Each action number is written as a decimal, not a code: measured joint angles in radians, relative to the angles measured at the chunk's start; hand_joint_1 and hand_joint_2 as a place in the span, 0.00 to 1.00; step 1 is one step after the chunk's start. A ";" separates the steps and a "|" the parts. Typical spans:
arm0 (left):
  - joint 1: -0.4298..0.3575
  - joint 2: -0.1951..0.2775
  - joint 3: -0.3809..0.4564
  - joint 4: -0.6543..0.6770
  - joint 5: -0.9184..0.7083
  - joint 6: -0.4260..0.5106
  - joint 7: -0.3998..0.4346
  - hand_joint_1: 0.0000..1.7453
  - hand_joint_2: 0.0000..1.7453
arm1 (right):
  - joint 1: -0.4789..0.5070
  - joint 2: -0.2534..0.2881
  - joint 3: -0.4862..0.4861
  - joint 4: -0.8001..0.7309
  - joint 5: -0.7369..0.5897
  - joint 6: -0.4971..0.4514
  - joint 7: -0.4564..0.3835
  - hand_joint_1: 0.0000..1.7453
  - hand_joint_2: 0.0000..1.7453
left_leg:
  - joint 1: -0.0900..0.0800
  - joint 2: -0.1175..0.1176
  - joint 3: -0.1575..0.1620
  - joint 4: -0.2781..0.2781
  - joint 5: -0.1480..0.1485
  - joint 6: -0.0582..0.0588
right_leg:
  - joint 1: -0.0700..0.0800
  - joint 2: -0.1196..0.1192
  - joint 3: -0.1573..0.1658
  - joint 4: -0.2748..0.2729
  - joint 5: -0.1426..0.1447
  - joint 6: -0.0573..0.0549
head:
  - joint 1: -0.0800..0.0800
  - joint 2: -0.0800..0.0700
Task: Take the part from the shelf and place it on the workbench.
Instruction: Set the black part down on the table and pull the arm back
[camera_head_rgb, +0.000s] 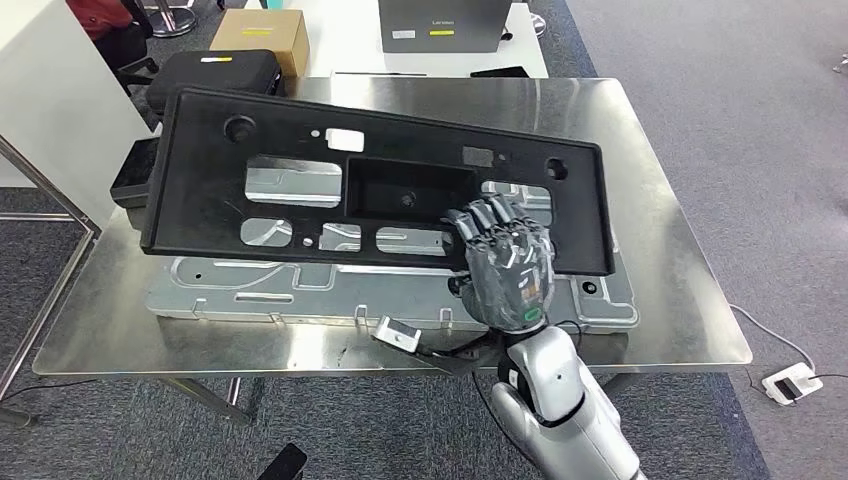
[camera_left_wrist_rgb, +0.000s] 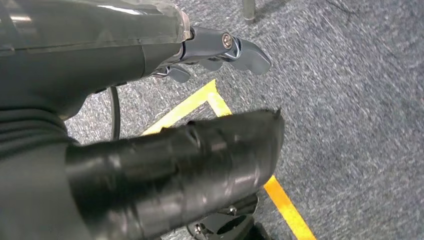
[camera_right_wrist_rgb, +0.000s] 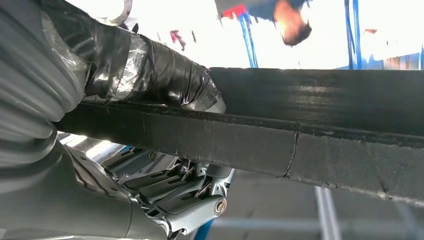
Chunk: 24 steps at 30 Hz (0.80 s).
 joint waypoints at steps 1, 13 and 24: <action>-0.003 0.000 -0.006 0.000 -0.004 -0.006 0.004 0.00 0.00 | -0.022 0.010 0.013 0.042 0.014 0.021 0.020 1.00 1.00 | 0.000 0.000 0.000 0.000 0.000 0.000 | -0.001 0.000 -0.009 0.012 0.011 0.000 | 0.000 0.000; -0.028 -0.012 -0.064 0.000 -0.023 -0.042 0.028 0.00 0.00 | -0.248 0.131 0.070 0.562 0.082 0.121 0.212 1.00 1.00 | 0.000 -0.003 -0.067 0.136 -0.075 -0.042 | -0.003 -0.002 0.122 -0.290 0.149 -0.045 | -0.003 0.000; -0.033 -0.013 -0.092 0.000 -0.020 -0.049 0.038 0.00 0.00 | -0.282 0.187 0.072 0.820 0.090 0.206 0.273 1.00 1.00 | 0.008 -0.005 -0.036 0.021 0.013 -0.039 | -0.001 0.003 0.119 -0.264 0.125 -0.012 | -0.006 0.000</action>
